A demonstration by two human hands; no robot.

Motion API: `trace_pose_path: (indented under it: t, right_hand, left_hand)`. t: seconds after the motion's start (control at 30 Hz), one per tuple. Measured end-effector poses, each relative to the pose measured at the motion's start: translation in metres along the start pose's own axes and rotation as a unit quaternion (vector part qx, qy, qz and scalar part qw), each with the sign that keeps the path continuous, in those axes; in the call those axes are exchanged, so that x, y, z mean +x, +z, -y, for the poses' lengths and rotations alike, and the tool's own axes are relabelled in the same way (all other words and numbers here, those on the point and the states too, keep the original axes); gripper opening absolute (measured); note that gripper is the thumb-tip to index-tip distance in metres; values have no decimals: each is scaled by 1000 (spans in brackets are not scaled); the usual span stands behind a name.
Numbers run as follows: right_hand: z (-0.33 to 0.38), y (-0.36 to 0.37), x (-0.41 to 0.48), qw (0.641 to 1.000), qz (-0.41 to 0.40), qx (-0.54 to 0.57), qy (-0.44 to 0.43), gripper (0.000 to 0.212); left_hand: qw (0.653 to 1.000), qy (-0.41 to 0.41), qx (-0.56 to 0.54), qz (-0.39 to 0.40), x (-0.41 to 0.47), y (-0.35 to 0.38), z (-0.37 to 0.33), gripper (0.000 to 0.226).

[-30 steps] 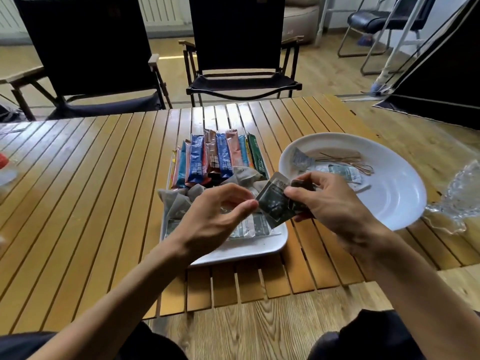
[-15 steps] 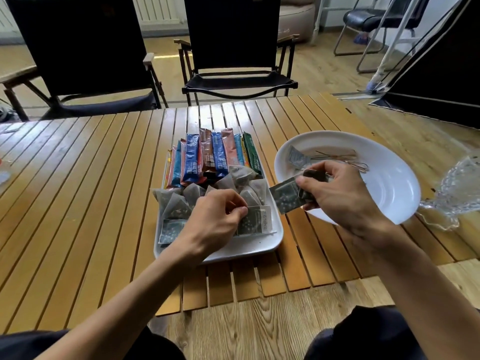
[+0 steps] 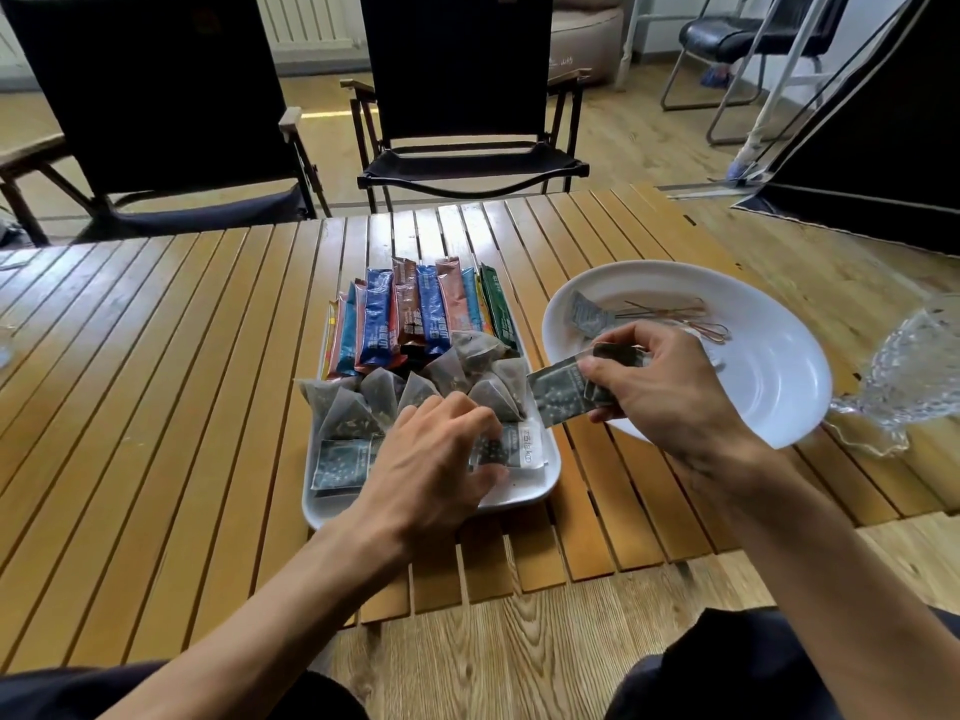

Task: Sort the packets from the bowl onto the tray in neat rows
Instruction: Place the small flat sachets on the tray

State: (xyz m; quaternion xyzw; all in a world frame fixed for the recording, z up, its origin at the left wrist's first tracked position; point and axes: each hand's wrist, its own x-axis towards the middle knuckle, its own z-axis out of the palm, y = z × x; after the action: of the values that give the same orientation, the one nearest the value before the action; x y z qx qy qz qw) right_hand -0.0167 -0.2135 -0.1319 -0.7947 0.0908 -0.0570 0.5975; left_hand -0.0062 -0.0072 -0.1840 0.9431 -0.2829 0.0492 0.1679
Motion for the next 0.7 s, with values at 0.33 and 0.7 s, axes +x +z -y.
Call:
trace_pose_path:
  t: [0.33, 0.7]
  right_hand:
    - [7, 9, -8, 994, 70, 74, 44, 17]
    - [15, 32, -16, 974, 154, 145, 86, 14]
  left_hand:
    - [992, 33, -81, -94, 5, -12, 1, 61]
    - [994, -18, -107, -19, -31, -67, 51, 25]
